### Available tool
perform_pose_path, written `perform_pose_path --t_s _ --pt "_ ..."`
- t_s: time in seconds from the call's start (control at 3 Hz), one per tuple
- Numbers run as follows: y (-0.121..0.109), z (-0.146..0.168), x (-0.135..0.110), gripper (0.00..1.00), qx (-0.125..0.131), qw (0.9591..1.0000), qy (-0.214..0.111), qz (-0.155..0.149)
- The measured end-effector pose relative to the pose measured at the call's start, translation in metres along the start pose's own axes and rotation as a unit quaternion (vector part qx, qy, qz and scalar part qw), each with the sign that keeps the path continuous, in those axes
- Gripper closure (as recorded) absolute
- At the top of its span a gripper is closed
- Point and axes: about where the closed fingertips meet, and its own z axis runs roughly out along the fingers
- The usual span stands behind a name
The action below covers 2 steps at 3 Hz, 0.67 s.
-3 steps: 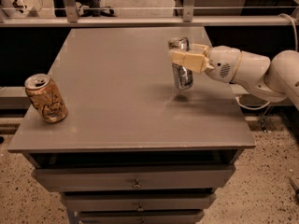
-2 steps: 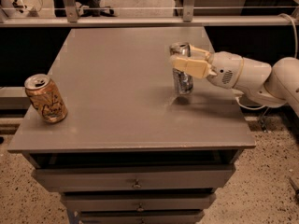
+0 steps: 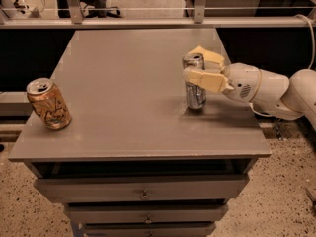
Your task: Place redbull can upright
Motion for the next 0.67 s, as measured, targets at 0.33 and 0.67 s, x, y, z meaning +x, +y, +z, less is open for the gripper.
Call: perform_pose_path --t_s 0.33,0.67 --pt "0.006 -0.008 0.006 0.82 -0.015 0.9998 -0.007 -0.014" --pt "0.012 -0.019 0.011 0.51 -0.025 0.9992 -0.012 -0.028"
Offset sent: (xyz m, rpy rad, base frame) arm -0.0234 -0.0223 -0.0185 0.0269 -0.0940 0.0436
